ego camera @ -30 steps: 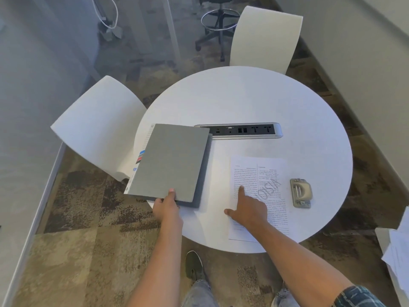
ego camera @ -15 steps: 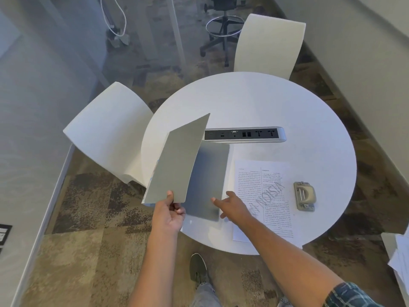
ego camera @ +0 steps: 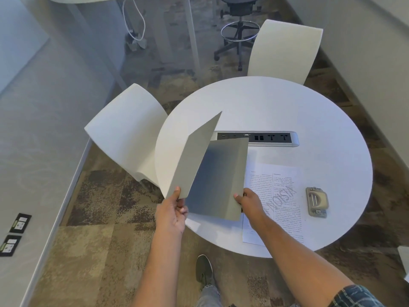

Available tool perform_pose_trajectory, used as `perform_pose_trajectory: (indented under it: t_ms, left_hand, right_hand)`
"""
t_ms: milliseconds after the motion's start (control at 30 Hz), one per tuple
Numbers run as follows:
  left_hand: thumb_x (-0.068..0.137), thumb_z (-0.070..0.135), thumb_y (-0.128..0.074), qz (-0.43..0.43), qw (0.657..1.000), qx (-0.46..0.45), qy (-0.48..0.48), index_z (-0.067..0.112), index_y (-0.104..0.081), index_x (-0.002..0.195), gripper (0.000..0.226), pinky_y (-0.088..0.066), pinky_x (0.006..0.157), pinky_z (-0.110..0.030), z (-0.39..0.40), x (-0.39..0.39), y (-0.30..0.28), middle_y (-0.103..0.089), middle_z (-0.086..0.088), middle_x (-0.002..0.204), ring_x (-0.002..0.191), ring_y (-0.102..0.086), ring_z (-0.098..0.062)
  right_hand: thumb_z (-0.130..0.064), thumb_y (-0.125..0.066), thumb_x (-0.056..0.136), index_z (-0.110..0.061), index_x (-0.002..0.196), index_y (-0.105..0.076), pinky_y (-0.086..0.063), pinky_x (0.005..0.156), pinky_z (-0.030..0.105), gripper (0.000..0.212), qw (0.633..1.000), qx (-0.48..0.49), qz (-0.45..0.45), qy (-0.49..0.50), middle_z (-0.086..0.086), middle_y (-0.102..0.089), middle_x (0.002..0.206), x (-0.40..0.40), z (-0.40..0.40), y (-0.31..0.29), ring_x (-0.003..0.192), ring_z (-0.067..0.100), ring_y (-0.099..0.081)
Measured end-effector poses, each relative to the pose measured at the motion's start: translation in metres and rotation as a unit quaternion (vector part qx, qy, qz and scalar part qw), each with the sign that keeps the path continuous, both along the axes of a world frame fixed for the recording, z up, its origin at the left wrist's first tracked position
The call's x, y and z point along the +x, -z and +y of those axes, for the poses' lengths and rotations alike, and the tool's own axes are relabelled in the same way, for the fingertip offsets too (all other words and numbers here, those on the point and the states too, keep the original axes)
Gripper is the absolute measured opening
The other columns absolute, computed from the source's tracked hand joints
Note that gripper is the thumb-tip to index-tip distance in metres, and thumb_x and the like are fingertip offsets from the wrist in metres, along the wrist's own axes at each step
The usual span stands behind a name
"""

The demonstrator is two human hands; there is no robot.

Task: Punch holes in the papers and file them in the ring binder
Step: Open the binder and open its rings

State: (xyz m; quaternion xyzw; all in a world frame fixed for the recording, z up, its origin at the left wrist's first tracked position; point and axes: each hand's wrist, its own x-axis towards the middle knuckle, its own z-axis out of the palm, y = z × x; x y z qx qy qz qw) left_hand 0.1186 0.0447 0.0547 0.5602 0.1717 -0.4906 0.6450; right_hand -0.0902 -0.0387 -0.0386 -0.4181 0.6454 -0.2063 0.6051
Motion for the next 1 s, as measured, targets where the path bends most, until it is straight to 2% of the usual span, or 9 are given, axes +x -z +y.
perform_pose_trajectory:
  t_ms: [67, 200, 367, 533, 667, 767, 833, 900, 1000]
  left_hand:
    - [0.091, 0.001, -0.073, -0.052, 0.999, -0.004, -0.012, 0.01, -0.049, 0.143, 0.058, -0.031, 0.037, -0.017, 0.004, 0.007, -0.004, -0.071, -0.014, 0.105, 0.052, -0.062, -0.006]
    - [0.094, 0.016, -0.071, -0.094, 0.996, -0.005, -0.011, 0.006, -0.065, 0.12, 0.028, -0.034, 0.038, -0.016, 0.015, 0.016, -0.008, -0.071, -0.019, 0.126, 0.057, -0.069, -0.007]
    - [0.103, 0.051, -0.049, -0.169, 0.985, -0.034, -0.025, 0.016, -0.061, 0.136, 0.049, -0.038, 0.046, -0.022, 0.025, 0.03, -0.012, -0.076, -0.01, 0.12, 0.064, -0.072, -0.015]
    - [0.102, 0.066, -0.033, -0.207, 0.977, -0.026, -0.033, 0.017, -0.057, 0.142, 0.068, -0.038, 0.056, -0.027, 0.027, 0.047, -0.006, -0.073, -0.009, 0.126, 0.076, -0.071, -0.019]
    - [0.104, 0.053, -0.047, -0.263, 0.964, 0.026, -0.041, 0.014, -0.037, 0.154, 0.064, -0.048, 0.053, -0.025, 0.034, 0.059, 0.007, -0.065, -0.011, 0.138, 0.085, -0.072, -0.022]
    - [0.1, 0.035, -0.063, -0.319, 0.943, 0.09, -0.007, 0.021, 0.003, 0.164, 0.094, -0.056, 0.092, -0.047, 0.033, 0.066, 0.016, -0.046, -0.009, 0.158, 0.119, -0.065, -0.032]
    - [0.096, 0.036, -0.069, -0.369, 0.912, 0.159, 0.078, 0.027, 0.025, 0.159, 0.113, -0.04, 0.114, -0.054, 0.033, 0.063, 0.019, -0.03, -0.007, 0.168, 0.142, -0.047, -0.037]
    - [0.093, 0.037, -0.071, -0.424, 0.863, 0.212, 0.176, 0.032, 0.032, 0.155, 0.12, -0.034, 0.117, -0.055, 0.034, 0.057, 0.026, -0.016, -0.009, 0.172, 0.149, -0.037, -0.041]
    - [0.091, 0.037, -0.072, -0.516, 0.73, 0.288, 0.345, 0.034, 0.022, 0.16, 0.116, -0.036, 0.115, -0.06, 0.029, 0.047, 0.042, -0.006, -0.016, 0.172, 0.151, -0.029, -0.046]
  right_hand:
    - [-0.019, -0.061, 0.097, -0.008, 0.107, -0.064, -0.056, 0.094, 0.059, 0.015, 1.0, -0.004, -0.027, 0.004, 0.02, -0.07, 0.11, -0.002, -0.001, -0.002, 0.105, 0.042, -0.067]
    - [-0.019, -0.064, 0.097, -0.012, 0.107, -0.067, -0.054, 0.096, 0.061, 0.013, 0.997, -0.008, -0.071, 0.006, 0.016, -0.074, 0.108, -0.012, 0.003, -0.002, 0.105, 0.041, -0.069]
    - [-0.013, -0.065, 0.098, -0.016, 0.107, -0.07, -0.061, 0.085, 0.044, 0.011, 0.994, -0.016, -0.107, 0.023, 0.01, -0.077, 0.108, -0.024, 0.004, -0.006, 0.1, 0.029, -0.074]
    - [-0.013, -0.065, 0.098, -0.016, 0.109, -0.07, -0.06, 0.088, 0.046, 0.013, 0.995, -0.025, -0.089, 0.025, 0.008, -0.077, 0.107, -0.041, 0.003, -0.01, 0.099, 0.027, -0.074]
    - [-0.013, -0.064, 0.097, -0.017, 0.103, -0.07, -0.06, 0.084, 0.039, 0.009, 0.998, -0.023, -0.046, 0.028, 0.006, -0.077, 0.104, -0.046, 0.007, -0.009, 0.095, 0.023, -0.074]
    - [-0.015, -0.064, 0.096, -0.017, 0.106, -0.066, -0.058, 0.083, 0.038, 0.01, 0.999, -0.028, 0.016, 0.021, 0.006, -0.073, 0.108, -0.044, 0.005, -0.012, 0.095, 0.022, -0.071]
    - [-0.017, -0.063, 0.096, -0.015, 0.114, -0.063, -0.057, 0.083, 0.039, 0.018, 0.997, -0.038, 0.059, 0.01, 0.006, -0.071, 0.111, -0.043, 0.002, -0.015, 0.096, 0.022, -0.069]
    - [-0.018, -0.063, 0.096, -0.013, 0.121, -0.06, -0.055, 0.081, 0.037, 0.025, 0.992, -0.055, 0.111, -0.012, 0.006, -0.07, 0.113, -0.044, 0.0, -0.019, 0.097, 0.023, -0.067]
    - [-0.016, -0.063, 0.096, -0.013, 0.134, -0.05, -0.05, 0.077, 0.034, 0.04, 0.98, -0.076, 0.18, -0.036, 0.011, -0.069, 0.119, -0.046, -0.004, -0.022, 0.096, 0.026, -0.064]
